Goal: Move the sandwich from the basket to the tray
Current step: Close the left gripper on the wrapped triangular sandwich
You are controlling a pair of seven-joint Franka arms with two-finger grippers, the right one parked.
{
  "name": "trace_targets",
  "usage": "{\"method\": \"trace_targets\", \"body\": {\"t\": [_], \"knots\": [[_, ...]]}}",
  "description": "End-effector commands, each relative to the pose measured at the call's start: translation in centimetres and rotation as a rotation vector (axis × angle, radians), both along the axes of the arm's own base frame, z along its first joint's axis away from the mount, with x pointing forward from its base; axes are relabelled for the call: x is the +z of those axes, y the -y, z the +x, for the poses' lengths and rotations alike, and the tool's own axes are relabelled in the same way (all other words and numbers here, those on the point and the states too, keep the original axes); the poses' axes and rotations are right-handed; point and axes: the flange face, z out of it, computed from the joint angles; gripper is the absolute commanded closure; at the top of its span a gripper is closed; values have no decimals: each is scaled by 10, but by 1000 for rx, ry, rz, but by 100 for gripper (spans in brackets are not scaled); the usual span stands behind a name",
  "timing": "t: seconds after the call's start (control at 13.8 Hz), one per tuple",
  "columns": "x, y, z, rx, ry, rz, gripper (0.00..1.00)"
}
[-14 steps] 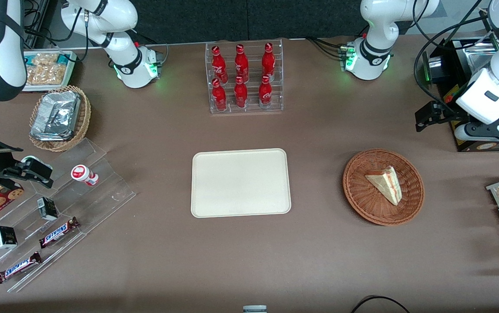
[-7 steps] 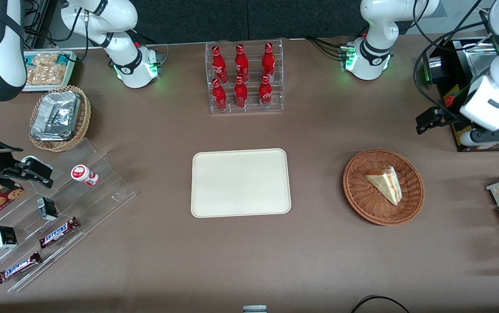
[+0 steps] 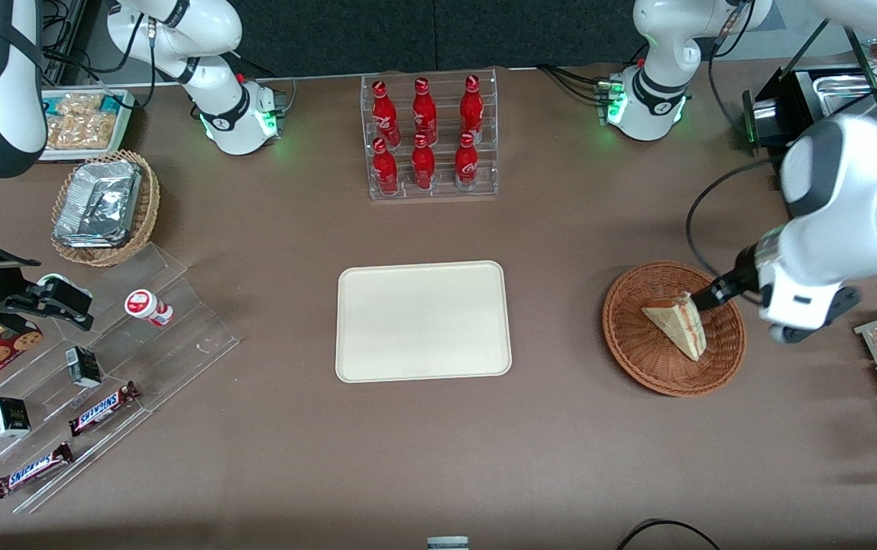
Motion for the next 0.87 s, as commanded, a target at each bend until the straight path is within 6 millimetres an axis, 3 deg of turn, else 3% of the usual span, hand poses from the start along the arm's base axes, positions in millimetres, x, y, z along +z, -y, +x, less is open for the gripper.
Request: {"method": "trace_targets", "body": {"t": [0.0, 0.22, 0.51, 0.8], "knots": [[-44, -4, -21, 47, 21, 0, 0], [-83, -6, -24, 80, 7, 8, 0], [-123, -18, -33, 101, 60, 4, 0], [-158, -17, -27, 106, 95, -7, 0]]}}
